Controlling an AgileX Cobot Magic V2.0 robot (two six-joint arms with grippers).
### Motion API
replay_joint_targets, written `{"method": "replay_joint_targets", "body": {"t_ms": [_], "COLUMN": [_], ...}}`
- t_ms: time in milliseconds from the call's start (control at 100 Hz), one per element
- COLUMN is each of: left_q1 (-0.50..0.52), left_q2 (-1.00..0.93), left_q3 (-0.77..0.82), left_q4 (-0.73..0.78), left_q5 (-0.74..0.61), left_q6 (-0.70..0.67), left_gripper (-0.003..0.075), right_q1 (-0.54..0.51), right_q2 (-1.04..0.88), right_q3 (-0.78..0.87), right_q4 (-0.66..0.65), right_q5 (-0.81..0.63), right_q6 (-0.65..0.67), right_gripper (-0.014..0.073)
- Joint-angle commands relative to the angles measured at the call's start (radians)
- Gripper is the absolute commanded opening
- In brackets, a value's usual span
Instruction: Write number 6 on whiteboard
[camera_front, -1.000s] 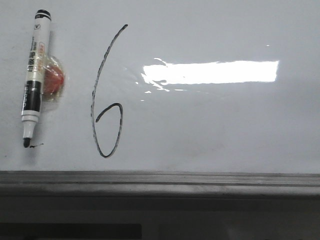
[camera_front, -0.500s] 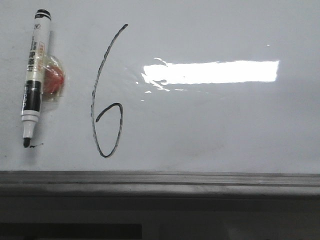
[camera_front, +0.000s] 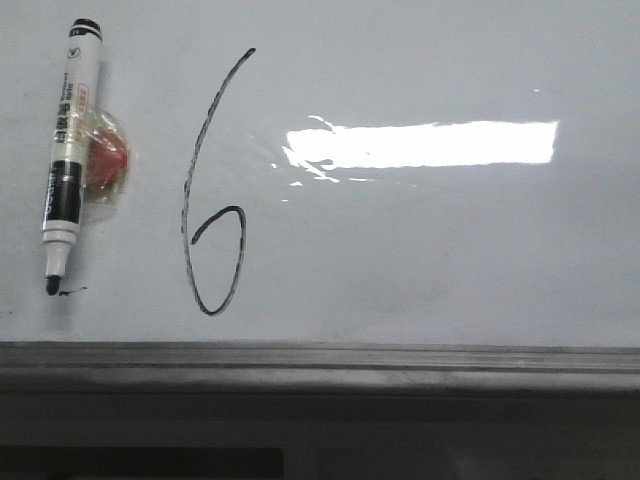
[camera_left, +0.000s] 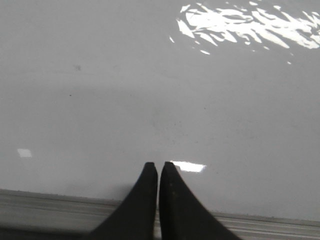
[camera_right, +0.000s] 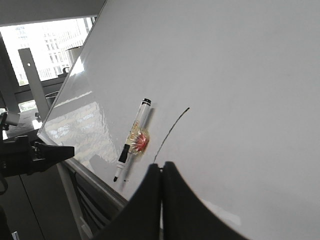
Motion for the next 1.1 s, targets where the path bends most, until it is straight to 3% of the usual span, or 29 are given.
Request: {"method": "replay_joint_targets", "body": {"t_ms": [0,170,310,460,560,820,1090], "left_q1": [-0.002,-0.002,-0.002,-0.002,-0.002,-0.002,-0.002], "left_q2": [-0.031,-0.031,-0.031,-0.031,-0.031,-0.031,-0.031], "left_q3": [0.044,0.044,0.044,0.044,0.044,0.044,0.044], "left_q4": [0.003,0.003,0.003,0.003,0.003,0.003,0.003], "left_q5": [-0.039,-0.039,-0.039,-0.039,-0.039,-0.039,-0.039], "left_q6": [-0.008,-0.008,-0.008,-0.008,-0.008,-0.008,-0.008], "left_gripper": [-0.0019,-0.0019,-0.0019,-0.0019,-0.0019,-0.0019,-0.0019], "right_q1": [-0.007,-0.108,-0.269,-0.489,-0.624,-0.893,-0.936], "right_q2": [0.007,0.021,0.068,0.112,0.102,-0.028,-0.181], "right_q3": [-0.027,-0.022,0.015,0.09,0.139,0.136,0.136], "right_q4": [-0.01,-0.021,-0.154,-0.408,-0.501,-0.536,-0.532], "right_q5": [-0.076,-0.114,-0.158,-0.199,-0.204,0.08,0.425], "right_q6": [-0.011,-0.011,0.016,0.296,0.404,0.428,0.42], "right_gripper": [-0.0064,-0.0064,-0.0064,-0.0064,-0.0064,-0.0064,-0.0064]}}
